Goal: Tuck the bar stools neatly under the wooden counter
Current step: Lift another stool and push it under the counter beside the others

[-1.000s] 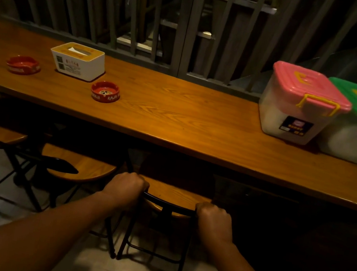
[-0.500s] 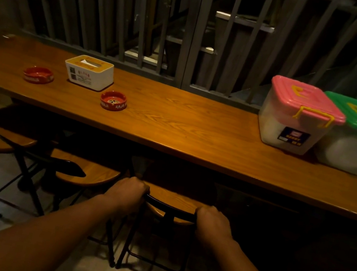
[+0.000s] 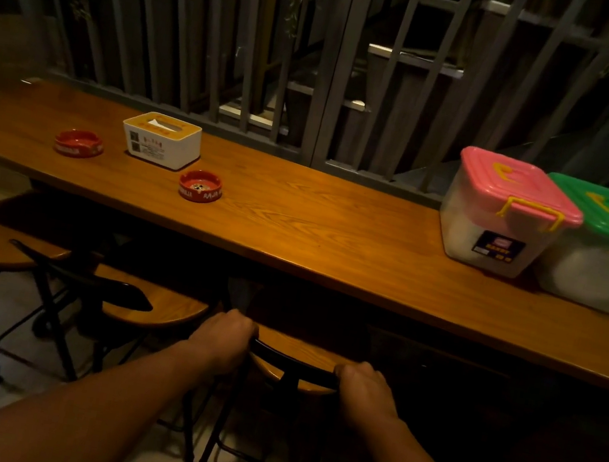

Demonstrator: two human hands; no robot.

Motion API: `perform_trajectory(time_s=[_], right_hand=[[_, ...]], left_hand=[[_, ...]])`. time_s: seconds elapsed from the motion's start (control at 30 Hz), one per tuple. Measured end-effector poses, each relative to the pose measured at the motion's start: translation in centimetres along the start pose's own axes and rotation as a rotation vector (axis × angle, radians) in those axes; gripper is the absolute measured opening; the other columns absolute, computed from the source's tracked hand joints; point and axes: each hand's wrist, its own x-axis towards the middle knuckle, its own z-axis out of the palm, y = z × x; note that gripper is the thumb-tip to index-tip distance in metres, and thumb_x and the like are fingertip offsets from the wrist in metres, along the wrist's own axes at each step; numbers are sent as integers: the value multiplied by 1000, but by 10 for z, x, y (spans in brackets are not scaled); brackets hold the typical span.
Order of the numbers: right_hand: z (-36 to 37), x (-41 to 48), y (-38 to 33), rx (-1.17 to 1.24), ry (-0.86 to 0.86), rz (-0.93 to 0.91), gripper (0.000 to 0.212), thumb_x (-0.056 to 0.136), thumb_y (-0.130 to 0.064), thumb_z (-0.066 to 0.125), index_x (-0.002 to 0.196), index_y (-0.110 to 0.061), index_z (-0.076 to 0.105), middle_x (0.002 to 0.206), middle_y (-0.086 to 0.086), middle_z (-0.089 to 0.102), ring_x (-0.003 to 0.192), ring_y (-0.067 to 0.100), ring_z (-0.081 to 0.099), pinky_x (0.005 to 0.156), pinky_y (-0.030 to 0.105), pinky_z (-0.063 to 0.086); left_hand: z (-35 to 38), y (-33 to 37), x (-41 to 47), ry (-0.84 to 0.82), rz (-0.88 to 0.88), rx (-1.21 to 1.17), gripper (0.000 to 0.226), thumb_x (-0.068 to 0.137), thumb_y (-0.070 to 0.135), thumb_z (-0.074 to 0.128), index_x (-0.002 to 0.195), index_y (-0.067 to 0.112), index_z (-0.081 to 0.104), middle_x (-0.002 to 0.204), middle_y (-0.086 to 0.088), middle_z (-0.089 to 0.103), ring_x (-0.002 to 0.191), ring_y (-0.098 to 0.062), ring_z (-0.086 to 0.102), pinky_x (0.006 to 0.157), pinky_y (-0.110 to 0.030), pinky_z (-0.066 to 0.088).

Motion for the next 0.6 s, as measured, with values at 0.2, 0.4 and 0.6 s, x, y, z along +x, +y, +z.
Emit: perform_trajectory(time_s=[0.2, 0.4, 0.6], right_hand=[[0, -1, -2, -13, -13, 33, 22, 88, -5, 60, 105, -18, 64, 101, 7, 66, 90, 23, 62, 76, 33, 52], [-5, 1, -10, -39, -59, 55, 27, 84, -12, 62, 109, -22, 59, 104, 5, 65, 93, 25, 61, 82, 40, 49], [-19, 6, -49, 243, -69, 199, 37, 82, -27, 68, 117, -24, 58, 105, 1, 62, 89, 19, 62, 80, 39, 54]], left_hand=[[0, 2, -1, -12, -7, 9, 23, 91, 8, 54, 107, 18, 68, 99, -4, 69, 86, -17, 67, 75, -36, 59], [-10, -8, -15, -69, 79, 27, 49, 88, 9, 60, 135, 20, 48, 131, -7, 54, 115, -25, 56, 95, -38, 50], [-36, -44, -41, -7, 83, 56, 60, 79, 24, 72, 134, 24, 48, 128, -1, 52, 111, -24, 58, 87, -34, 53]])
